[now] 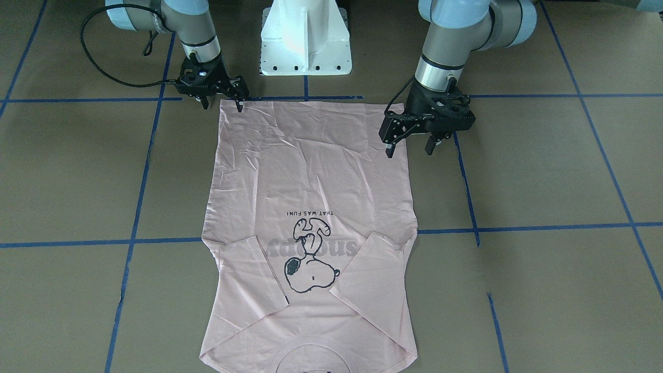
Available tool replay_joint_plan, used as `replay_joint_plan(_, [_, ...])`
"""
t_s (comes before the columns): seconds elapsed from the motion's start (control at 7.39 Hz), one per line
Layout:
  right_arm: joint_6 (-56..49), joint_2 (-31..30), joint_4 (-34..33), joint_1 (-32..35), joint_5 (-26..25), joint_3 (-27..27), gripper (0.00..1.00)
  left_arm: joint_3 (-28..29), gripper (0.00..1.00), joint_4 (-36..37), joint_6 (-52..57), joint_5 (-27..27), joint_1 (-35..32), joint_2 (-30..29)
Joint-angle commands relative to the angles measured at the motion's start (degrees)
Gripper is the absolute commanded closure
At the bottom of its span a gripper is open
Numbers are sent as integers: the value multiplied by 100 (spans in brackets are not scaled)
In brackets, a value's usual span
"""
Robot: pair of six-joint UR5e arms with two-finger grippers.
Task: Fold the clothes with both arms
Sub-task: 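Grasp the hem corner with the right gripper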
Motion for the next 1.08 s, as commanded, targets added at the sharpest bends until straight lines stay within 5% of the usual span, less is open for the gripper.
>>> replay_joint_plan(0.0, [7,-18,-76,-126,17,-1,0,-8,0,-1,-4,-8,1,-24])
replay_joint_plan(0.68, [7,-9,-95,-161,96,16,6,-16,0,-1,5,-8,1,-15])
replay_joint_plan(0.95, [7,-18,-86,-144,123,16,36,-25,0,-1,5,-8,1,-24])
